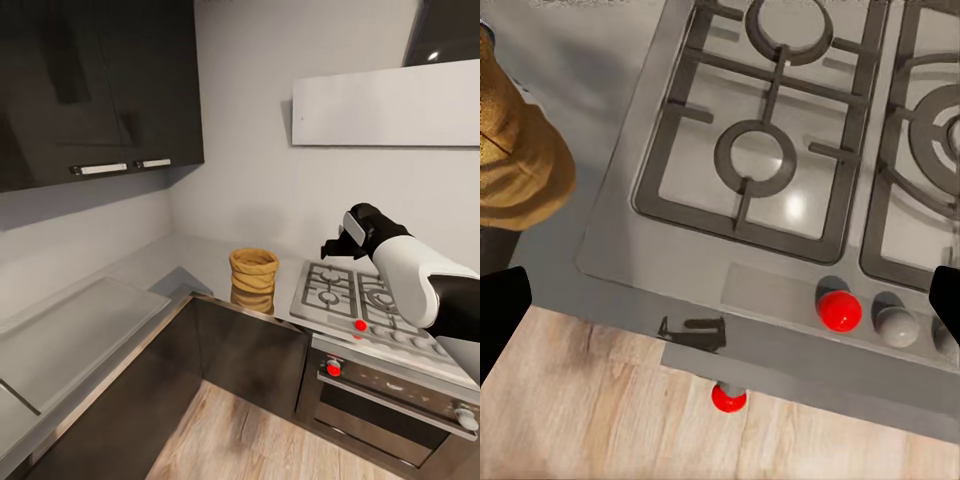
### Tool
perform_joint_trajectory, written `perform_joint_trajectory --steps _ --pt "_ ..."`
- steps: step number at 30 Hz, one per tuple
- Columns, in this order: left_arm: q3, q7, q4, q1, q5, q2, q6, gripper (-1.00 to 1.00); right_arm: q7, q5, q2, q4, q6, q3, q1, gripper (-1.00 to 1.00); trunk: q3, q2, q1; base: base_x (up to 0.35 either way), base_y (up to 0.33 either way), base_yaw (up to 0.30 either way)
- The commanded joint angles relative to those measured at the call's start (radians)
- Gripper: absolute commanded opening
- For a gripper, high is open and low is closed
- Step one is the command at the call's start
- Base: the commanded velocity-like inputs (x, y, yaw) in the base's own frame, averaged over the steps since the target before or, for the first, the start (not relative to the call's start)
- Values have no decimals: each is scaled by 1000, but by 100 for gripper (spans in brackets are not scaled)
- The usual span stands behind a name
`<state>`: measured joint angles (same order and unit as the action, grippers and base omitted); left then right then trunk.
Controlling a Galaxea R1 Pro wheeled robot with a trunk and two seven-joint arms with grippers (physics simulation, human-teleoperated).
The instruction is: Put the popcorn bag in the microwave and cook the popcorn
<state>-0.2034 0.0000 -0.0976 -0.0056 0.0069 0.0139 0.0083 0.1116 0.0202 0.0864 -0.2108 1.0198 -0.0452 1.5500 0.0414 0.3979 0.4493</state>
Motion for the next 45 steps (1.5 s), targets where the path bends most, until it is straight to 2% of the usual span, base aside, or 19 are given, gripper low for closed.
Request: perform_joint_trajectory --steps 1,12,32,45 --pt "-3 0 -1 -1 1 0 1 100 3 1 0 0 3 -5 1 100 1 2 1 0 0 0" --pt "1 -2 -1 -1 1 -4 -1 100 3 2 -1 2 3 -5 1 100 -17 2 1 0 0 61" --pt "2 -2 -1 -1 1 -4 -1 100 3 1 -1 5 3 -5 1 100 -30 2 1 123 -200 254" --pt "2 -2 -1 -1 1 -3 -10 100 3 1 -1 40 4 -5 0 100 -32 2 1 16 -21 235"
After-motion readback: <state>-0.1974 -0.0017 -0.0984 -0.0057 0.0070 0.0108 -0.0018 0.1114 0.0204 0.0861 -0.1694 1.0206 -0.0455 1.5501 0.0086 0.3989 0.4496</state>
